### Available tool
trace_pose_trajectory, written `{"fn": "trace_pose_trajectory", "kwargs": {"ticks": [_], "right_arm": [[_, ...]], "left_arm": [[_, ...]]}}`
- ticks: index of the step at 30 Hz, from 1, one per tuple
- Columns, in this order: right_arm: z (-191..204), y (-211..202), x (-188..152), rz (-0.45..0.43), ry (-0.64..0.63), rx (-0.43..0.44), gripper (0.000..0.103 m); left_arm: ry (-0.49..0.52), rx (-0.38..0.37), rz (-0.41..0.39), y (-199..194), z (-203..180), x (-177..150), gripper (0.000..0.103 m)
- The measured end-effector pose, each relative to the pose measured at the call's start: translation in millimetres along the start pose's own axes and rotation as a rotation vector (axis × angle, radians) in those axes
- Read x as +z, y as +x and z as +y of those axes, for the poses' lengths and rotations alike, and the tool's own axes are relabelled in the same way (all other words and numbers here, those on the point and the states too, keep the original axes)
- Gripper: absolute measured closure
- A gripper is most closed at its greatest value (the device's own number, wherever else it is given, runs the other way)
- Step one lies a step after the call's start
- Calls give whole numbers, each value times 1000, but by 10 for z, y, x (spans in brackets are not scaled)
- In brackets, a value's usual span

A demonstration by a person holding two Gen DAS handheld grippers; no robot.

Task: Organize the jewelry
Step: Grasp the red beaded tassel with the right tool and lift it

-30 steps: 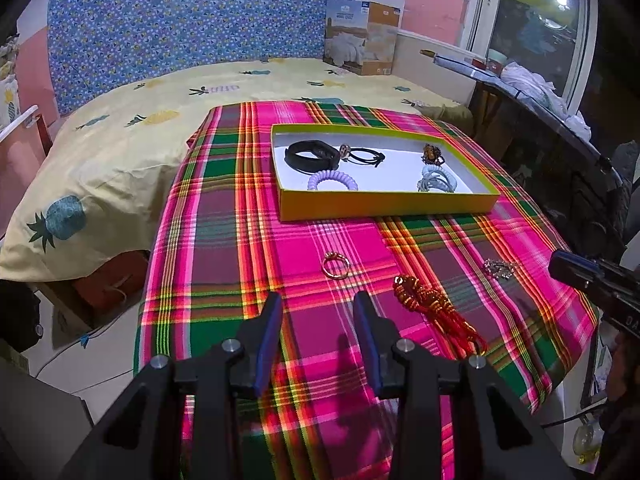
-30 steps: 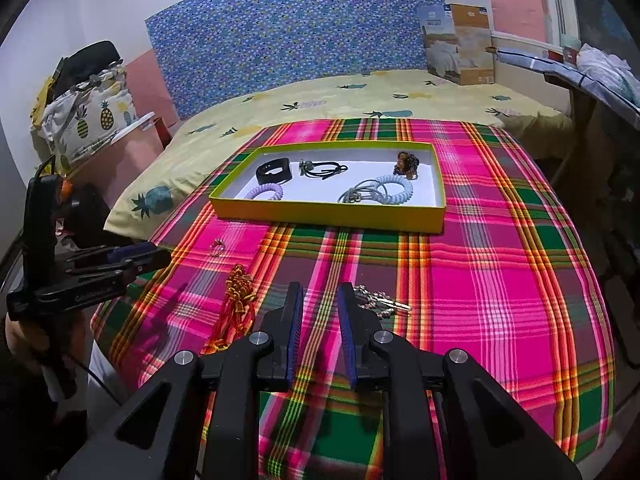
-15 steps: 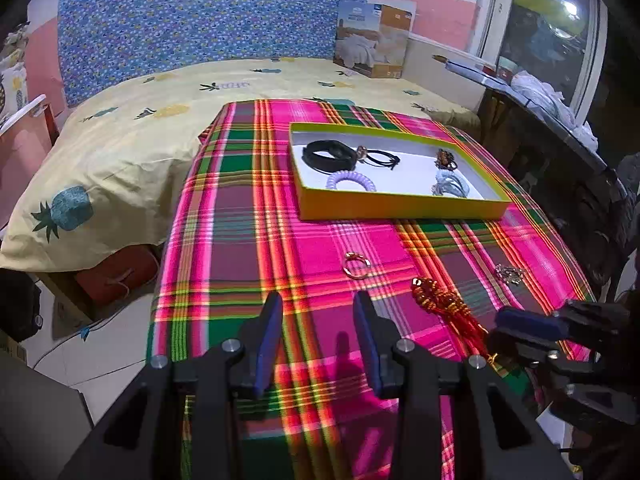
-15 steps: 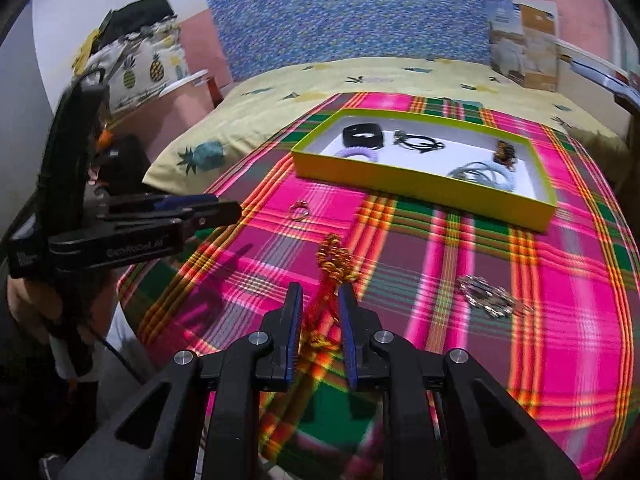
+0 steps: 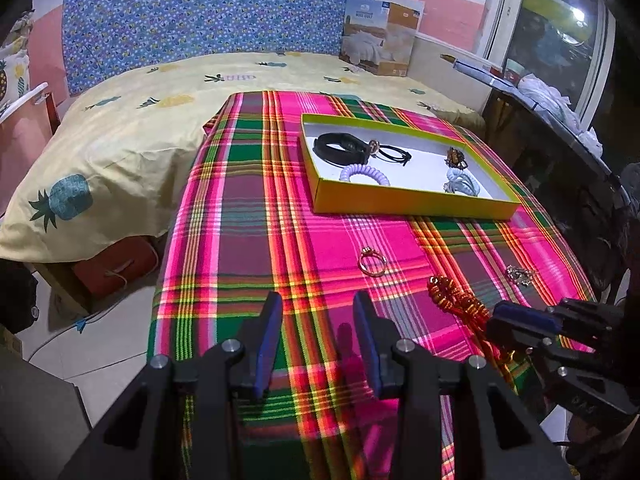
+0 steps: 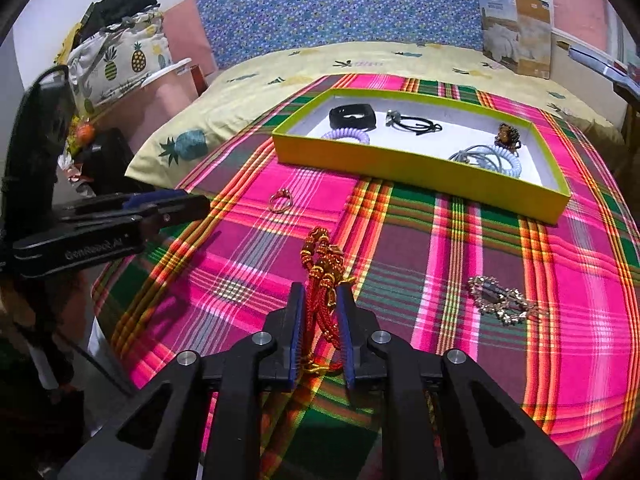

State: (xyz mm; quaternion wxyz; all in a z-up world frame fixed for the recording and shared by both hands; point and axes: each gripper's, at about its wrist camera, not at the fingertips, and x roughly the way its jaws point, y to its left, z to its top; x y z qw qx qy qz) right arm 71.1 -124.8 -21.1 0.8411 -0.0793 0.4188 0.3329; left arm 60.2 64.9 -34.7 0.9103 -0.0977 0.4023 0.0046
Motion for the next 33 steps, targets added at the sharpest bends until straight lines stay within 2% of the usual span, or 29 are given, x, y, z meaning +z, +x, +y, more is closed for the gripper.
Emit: {"fn": "trace_pose_trajectory", "kwargs": {"ticks": [3,8,21,23,25,33], "right_arm": [[-6,-3,-11,2,-6,2,98],[-27,-1,-17,2,-1,8,103],[-61,-111,-7,-18,-22,18,103],[6,-86,-8,-9,-52,15,99],[36,-57,-18,-6,-66,17,86],[4,84,-9,18,-56,-1,86]], "left_arm": [[0,-7,6,32,-23,3,65],[8,-16,9,58,-68,18,65],[19,-32,16,145,-163,89,65],[19,-33,16,147,-163,91,65],[18,-31,16,145,-163,91,65],[8,-23,13,153,-125,101,65]]}}
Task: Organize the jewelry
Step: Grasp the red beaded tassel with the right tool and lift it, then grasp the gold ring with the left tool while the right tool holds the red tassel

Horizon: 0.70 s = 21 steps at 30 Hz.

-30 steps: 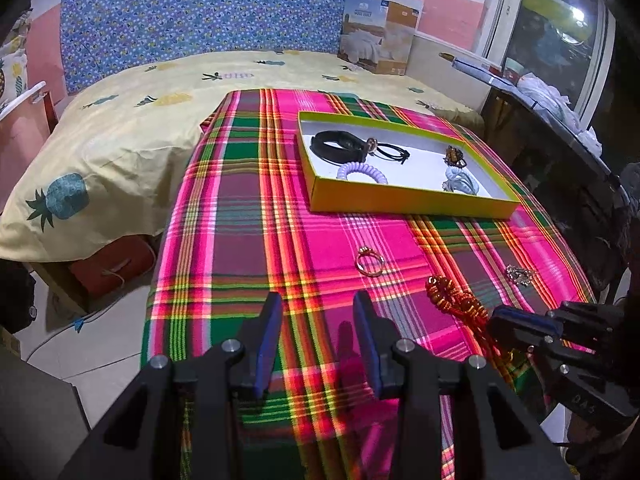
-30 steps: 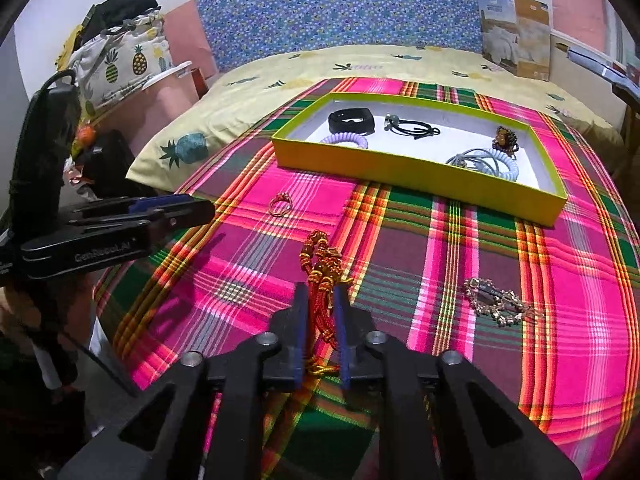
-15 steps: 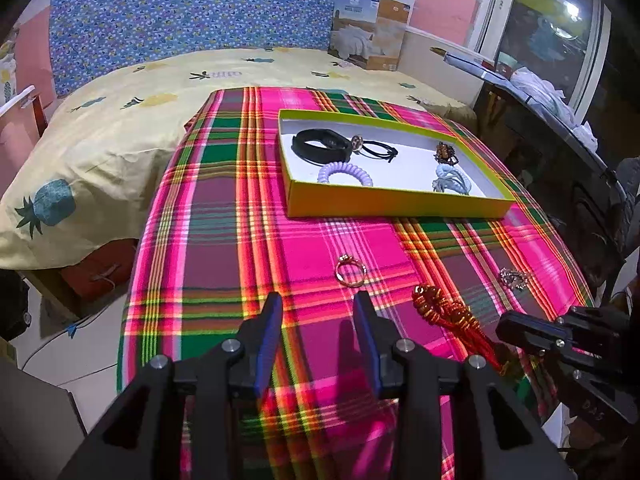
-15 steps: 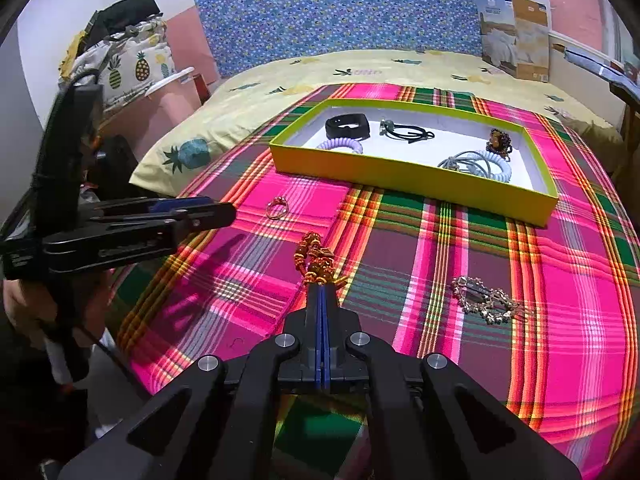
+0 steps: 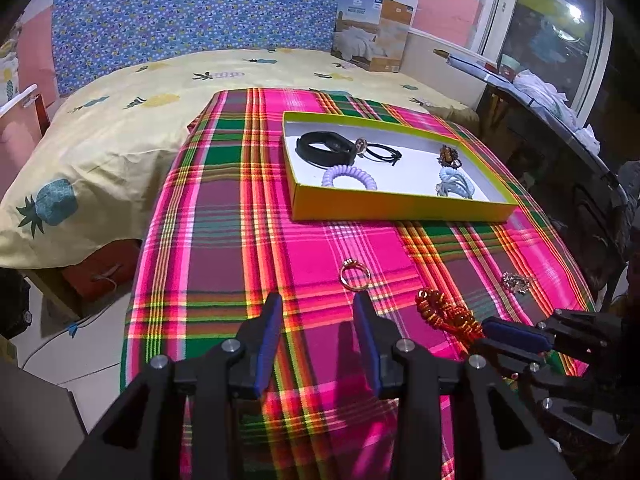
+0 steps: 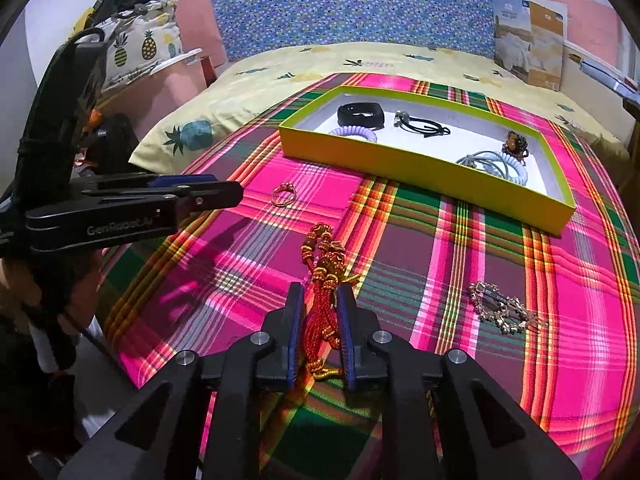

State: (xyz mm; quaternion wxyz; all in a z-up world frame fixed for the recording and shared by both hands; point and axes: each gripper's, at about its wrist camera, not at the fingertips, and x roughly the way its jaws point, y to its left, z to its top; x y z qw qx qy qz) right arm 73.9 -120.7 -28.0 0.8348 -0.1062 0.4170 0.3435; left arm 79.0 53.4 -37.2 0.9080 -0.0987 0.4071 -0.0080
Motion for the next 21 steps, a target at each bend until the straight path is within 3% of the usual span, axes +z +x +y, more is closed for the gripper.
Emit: {"fn": "trace_pose_trajectory", "kwargs": {"ticks": [2,5,21], "right_arm": [[-4,10,-3,2,-4,-7,86],[-15,-9,-12,-4,4,-3,94],[-232,-258,-13,-75,79,6,95]], "left_arm": [[0,-2,2,10,1,-1,65],[2,-9,8,35,-3,1,65],[51,-34,41,278,-191,92,65]]}}
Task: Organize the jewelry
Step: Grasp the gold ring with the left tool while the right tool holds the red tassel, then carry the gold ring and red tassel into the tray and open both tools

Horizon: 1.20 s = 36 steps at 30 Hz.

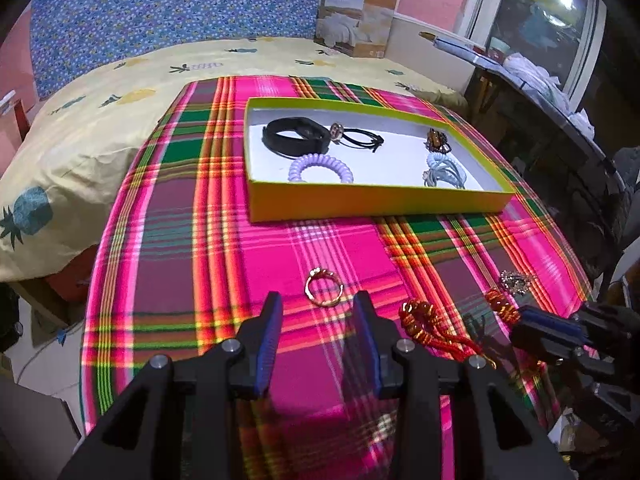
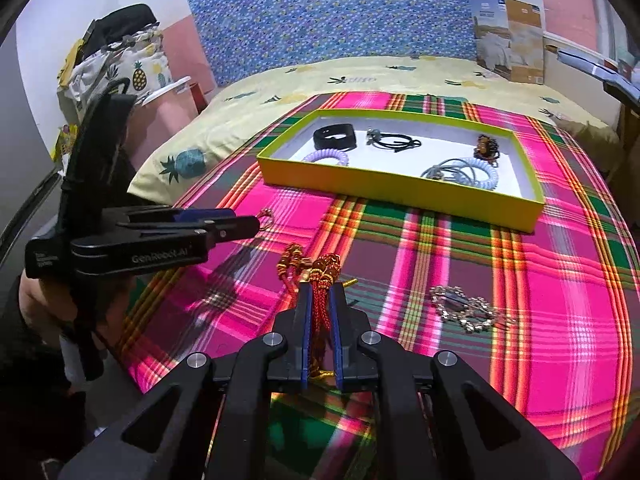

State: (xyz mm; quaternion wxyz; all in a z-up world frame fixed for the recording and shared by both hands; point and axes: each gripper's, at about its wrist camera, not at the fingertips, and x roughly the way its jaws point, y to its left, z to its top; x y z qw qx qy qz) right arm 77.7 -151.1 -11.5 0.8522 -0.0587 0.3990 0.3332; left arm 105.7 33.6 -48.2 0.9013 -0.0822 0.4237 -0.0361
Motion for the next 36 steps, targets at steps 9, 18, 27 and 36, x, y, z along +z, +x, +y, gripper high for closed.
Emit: {"fn": "trace_pose_trajectory", "kwargs": {"ticks": [9,18,27,36], "right_arm": [[-159,-77,-4,-19,33,-19,95],[-308,-175,16,-45,68,-41,95],[-388,-288,57,-71,89,-52,95],[-546,-372,196,-99,98,-76,95]], "left_arm": [[109,80,-5,112,-190,48,68],[139,92,-9,66,-238,20,81],[135,36,-85,-230,-258,52,81],[109,31,-113,-318,-210,237,81]]}}
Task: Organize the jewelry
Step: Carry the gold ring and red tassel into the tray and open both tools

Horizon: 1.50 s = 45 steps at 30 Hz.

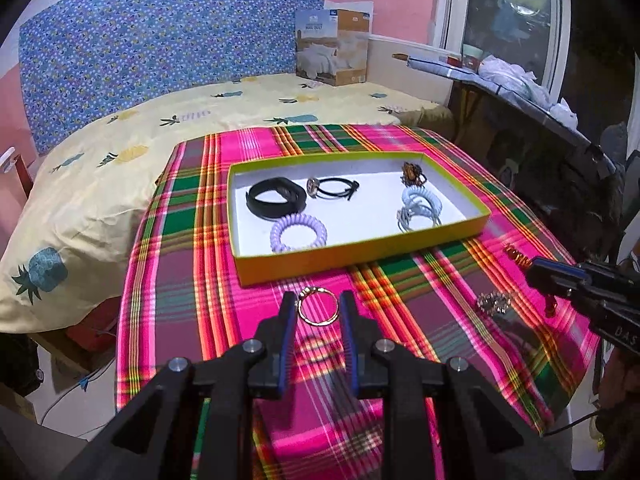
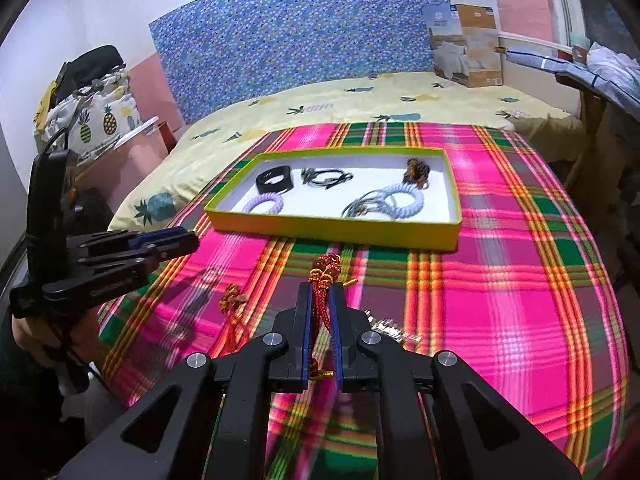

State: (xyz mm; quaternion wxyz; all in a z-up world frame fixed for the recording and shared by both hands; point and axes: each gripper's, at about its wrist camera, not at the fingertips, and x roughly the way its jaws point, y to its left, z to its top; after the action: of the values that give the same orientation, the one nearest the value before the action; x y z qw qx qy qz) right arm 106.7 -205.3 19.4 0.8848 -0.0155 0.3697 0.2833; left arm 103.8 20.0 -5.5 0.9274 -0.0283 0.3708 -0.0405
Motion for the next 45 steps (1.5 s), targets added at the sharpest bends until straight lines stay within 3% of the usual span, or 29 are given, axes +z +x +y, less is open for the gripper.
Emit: {"fn": "trace_pose_trajectory", "kwargs": {"ticks": [12,22,35,45], "right_arm": [[-330,153,406,-33,5,-57,95],[-527,516,735,-20,-11,-78,95],[-767,1070,804,82,12,-133,95],[-796,1202,782,121,19,-162,95]], "left_arm": [[0,20,-33,161,134,393,81],[4,46,-2,505,213,612,81],[-3,63,71,932,252,592,81],[7,60,90,1022,242,563,80]]}}
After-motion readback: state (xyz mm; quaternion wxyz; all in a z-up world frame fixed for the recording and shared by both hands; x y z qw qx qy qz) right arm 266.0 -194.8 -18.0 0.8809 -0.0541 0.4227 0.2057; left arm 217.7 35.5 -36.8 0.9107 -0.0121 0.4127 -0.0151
